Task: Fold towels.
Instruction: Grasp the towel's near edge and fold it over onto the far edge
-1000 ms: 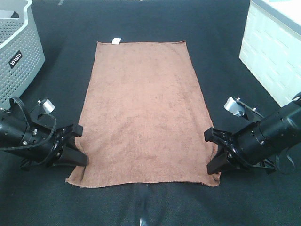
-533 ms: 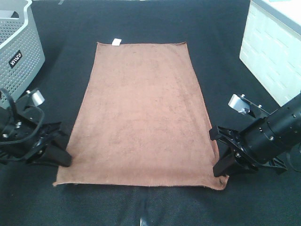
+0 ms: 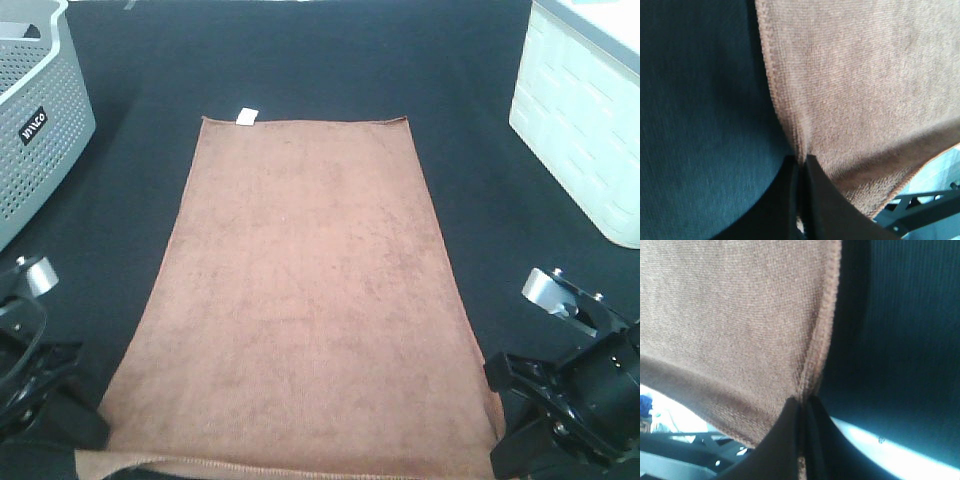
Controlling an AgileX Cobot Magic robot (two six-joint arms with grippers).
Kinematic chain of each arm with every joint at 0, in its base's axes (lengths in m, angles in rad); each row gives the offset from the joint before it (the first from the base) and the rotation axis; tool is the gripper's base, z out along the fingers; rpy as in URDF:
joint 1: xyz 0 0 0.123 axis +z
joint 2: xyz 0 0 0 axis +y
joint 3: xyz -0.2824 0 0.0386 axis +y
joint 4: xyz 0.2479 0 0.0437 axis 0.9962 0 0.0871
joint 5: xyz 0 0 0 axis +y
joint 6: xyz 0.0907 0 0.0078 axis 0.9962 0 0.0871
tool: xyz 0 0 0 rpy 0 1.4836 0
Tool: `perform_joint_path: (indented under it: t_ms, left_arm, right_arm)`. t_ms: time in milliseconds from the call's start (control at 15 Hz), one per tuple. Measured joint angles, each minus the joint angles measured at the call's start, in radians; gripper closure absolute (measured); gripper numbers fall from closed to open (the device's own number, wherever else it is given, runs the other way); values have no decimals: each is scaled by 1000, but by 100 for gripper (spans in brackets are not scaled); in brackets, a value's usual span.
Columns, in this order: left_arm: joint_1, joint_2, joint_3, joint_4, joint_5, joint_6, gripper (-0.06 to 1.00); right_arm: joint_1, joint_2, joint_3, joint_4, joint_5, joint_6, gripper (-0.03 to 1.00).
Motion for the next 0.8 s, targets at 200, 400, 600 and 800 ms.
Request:
perform_joint_path:
  t_ms: [200, 400, 600, 800]
  left_arm:
    - [0, -30, 6, 2, 1, 0, 94]
    - [0, -28, -94, 9, -101, 0, 94]
    - [0, 38, -256, 22, -138, 0, 94]
    - [0, 176, -475, 55, -154, 0, 94]
  right_arm:
    - [0, -25, -18, -2, 11, -2, 94]
    - [0, 6, -199, -32, 14, 15, 94]
    - [0, 118, -425, -75, 37, 56, 94]
    - [0, 253, -669, -102, 63, 88, 94]
